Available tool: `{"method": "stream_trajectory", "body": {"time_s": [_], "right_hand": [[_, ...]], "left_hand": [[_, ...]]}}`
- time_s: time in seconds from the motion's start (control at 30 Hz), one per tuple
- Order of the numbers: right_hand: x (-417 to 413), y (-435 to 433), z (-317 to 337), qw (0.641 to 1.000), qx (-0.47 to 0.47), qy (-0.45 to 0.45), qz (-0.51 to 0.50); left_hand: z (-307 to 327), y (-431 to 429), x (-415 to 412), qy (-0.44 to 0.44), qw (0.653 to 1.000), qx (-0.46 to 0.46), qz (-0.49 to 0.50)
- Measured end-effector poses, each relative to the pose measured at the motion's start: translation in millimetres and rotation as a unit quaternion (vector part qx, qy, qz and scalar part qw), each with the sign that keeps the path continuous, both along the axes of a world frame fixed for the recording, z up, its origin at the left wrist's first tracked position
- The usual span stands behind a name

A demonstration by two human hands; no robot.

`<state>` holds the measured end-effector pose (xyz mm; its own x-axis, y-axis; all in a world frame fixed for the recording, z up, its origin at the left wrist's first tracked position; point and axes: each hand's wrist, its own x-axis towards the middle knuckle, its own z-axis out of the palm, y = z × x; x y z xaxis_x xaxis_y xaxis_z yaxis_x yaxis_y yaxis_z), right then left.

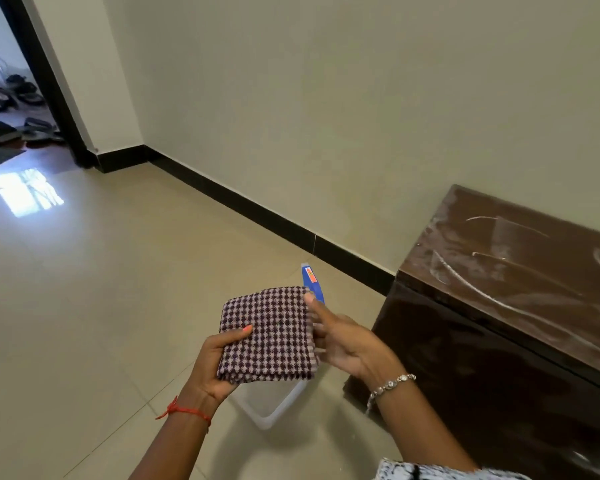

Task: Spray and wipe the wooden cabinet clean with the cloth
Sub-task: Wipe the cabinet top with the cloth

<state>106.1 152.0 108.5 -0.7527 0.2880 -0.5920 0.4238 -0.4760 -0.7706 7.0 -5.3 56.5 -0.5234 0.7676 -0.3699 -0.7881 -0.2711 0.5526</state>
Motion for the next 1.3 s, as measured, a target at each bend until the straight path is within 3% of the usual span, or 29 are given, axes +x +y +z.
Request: {"method": "stream_trajectory", "body": {"time_s": [0.2,0.33,0.47,0.57,0.67,0.77,0.83,0.9,0.97,1.03,1.13,1.3], "right_hand": [[29,3,43,0.993,0.114,0.005,-0.033],[63,12,84,0.988,0.101,0.083,-0.081],[101,30,128,0.973,0.078,0.140,-0.163],[130,48,168,0.943,0.154,0.171,-0.240],[145,65,197,0.861,0.391,0.154,-0.285],[138,84,191,0.694,0.671,0.080,-0.250],[130,89,171,0.631,0.753,0.008,-0.187],[122,88,144,0.621,0.778,-0.029,-0.094],[119,79,121,0.620,0.784,-0.007,-0.014],[120,73,105,0.628,0.777,0.032,0.034],[124,75,101,0.631,0.770,0.016,0.093],[94,62,111,0.702,0.704,-0.086,0.074]], "left_hand": [[70,21,19,0.039,0.994,-0.011,-0.101],[117,44,35,0.053,0.988,0.004,-0.145],[157,74,62,0.095,0.982,0.005,-0.161],[163,96,72,0.163,0.979,-0.016,-0.121],[157,109,76,0.183,0.978,-0.038,-0.088],[152,116,80,0.194,0.976,-0.053,-0.083],[147,122,82,0.209,0.972,-0.070,-0.084],[143,130,85,0.221,0.968,-0.079,-0.090],[141,136,88,0.231,0.963,-0.089,-0.104],[141,140,90,0.252,0.956,-0.103,-0.110],[138,142,91,0.284,0.943,-0.124,-0.122],[127,147,90,0.318,0.933,-0.132,-0.106]]}}
